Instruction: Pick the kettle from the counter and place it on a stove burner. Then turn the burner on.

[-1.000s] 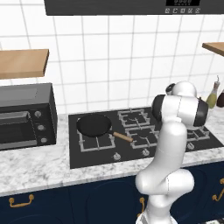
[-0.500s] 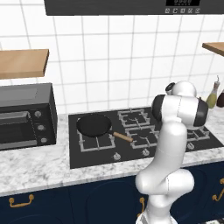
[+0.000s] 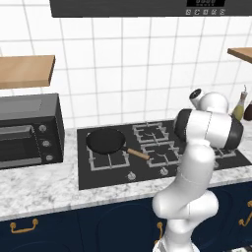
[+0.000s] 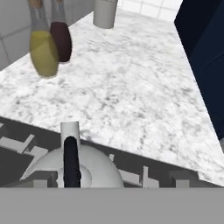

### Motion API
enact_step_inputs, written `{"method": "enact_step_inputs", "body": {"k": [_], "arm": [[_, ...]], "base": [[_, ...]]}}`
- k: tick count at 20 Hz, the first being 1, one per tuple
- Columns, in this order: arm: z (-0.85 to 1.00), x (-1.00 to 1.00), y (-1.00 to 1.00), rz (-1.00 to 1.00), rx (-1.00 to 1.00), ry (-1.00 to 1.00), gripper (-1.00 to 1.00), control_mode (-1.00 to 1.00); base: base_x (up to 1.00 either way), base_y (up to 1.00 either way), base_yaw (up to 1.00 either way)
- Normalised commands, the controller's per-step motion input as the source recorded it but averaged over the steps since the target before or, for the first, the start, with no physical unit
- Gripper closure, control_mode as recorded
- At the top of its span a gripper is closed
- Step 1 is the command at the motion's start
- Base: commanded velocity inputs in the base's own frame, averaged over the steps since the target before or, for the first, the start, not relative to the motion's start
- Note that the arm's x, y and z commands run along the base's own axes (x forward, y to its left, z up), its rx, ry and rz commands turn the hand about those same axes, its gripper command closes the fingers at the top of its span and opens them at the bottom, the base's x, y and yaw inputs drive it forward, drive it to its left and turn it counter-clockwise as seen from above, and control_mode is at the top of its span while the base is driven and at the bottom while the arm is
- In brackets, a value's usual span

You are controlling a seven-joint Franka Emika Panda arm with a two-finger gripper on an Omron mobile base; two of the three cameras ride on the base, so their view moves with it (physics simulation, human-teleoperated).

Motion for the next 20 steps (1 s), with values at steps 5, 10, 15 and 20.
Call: {"method": "enact_step_inputs", "body": {"k": [5,10,15,20], "arm": [[0.93,-0.5,0.14,0.0,0.0,-0.07,-1.0,-1.0],[0.07,-0.98,0.04,0.29,-0.11,0.13,-1.0,-1.0],[0.0,-0.81,0.0,0.36,0.07,0.3,-1.0,-1.0],[-0.08,-0.29,0.0,0.38,0.28,0.49,-1.0,-1.0]], "base": [[0.0,0.0,0.0],[0.0,0.0,0.0],[0.0,0.0,0.0],[0.0,0.0,0.0]]}}
